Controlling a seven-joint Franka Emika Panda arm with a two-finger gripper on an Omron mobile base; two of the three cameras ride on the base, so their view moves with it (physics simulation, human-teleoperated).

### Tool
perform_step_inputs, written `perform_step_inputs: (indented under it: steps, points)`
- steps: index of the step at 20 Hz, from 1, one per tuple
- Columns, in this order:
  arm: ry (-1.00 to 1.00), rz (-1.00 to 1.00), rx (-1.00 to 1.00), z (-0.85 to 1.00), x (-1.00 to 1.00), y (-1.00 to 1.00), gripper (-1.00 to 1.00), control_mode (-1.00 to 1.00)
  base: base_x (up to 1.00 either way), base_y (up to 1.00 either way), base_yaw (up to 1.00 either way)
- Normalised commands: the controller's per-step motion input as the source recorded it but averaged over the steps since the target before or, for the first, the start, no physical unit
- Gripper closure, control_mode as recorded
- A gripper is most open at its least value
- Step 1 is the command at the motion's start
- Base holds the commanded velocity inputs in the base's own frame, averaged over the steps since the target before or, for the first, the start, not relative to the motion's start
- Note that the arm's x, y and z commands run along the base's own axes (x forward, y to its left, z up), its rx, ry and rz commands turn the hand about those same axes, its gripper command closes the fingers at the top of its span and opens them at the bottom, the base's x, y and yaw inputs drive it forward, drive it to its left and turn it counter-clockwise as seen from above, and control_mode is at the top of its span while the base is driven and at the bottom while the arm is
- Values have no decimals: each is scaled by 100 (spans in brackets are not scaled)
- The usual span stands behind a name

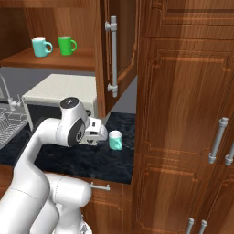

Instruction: Pick the mug on the counter and place it in the cabinet with the handle facing the right, like the mugs already inside.

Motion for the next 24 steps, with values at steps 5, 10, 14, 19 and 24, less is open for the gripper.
perform_step_inputs:
  steps: [5, 10, 14, 19, 24]
  points:
    - [0, 0, 0, -28, 21, -26, -100, -100, 0, 0, 0]
    - [0, 0, 0, -24, 18, -19, -100, -100, 0, 0, 0]
    - [0, 0, -2, -20, 20, -9, -100, -100, 0, 0, 0]
    - [0, 0, -5, -20, 18, -7, -100, -100, 0, 0, 0]
    - [0, 0, 0, -8, 10, -17, -100, -100, 0, 0, 0]
